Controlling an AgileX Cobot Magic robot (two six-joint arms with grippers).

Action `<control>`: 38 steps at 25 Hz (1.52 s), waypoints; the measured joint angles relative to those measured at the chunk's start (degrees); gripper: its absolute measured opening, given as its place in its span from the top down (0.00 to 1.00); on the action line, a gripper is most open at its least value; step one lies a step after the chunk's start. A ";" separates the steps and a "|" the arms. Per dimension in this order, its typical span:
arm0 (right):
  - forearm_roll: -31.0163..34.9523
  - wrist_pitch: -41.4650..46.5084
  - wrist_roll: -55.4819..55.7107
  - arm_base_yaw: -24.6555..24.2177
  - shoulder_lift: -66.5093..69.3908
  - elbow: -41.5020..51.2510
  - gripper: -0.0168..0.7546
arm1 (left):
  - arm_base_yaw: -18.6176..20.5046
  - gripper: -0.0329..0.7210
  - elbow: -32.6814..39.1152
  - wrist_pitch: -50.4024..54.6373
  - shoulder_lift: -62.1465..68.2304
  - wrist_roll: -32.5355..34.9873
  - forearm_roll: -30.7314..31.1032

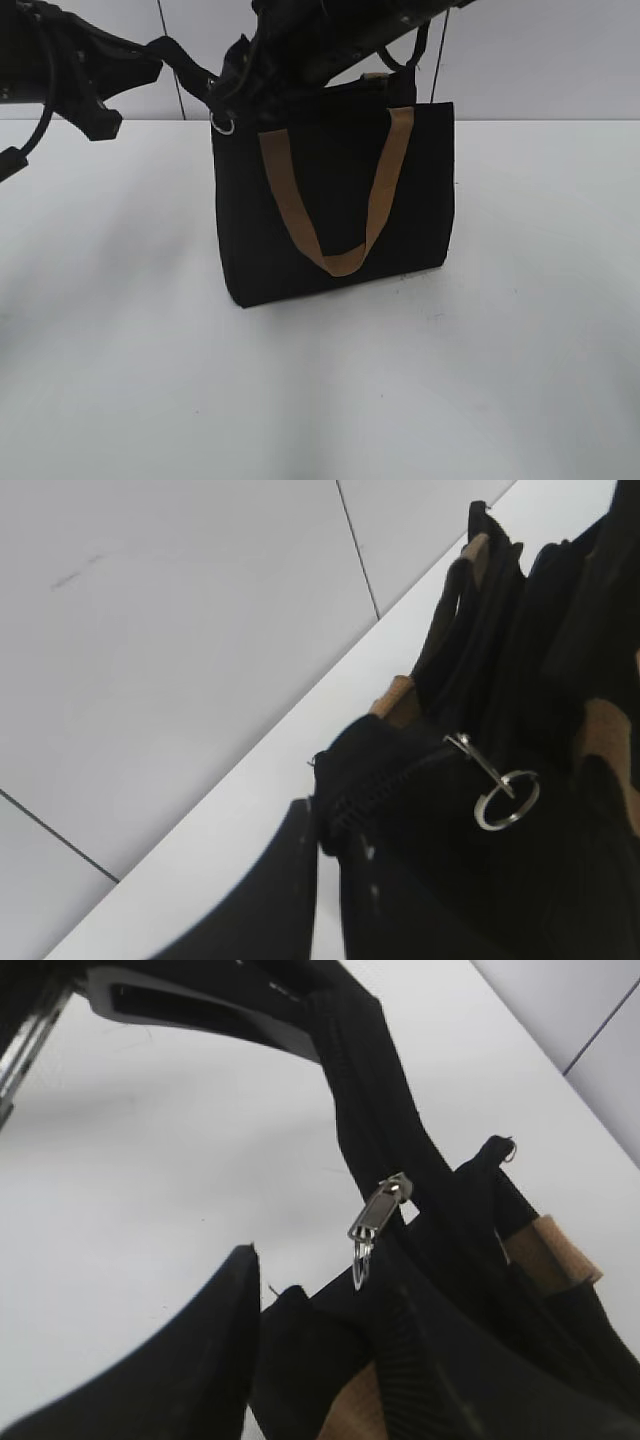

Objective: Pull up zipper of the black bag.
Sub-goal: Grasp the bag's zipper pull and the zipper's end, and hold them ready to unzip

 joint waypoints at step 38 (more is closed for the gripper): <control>0.00 -6.29 1.50 0.00 6.54 -0.26 0.67 | 0.00 0.92 0.00 2.37 -0.11 -0.19 -0.06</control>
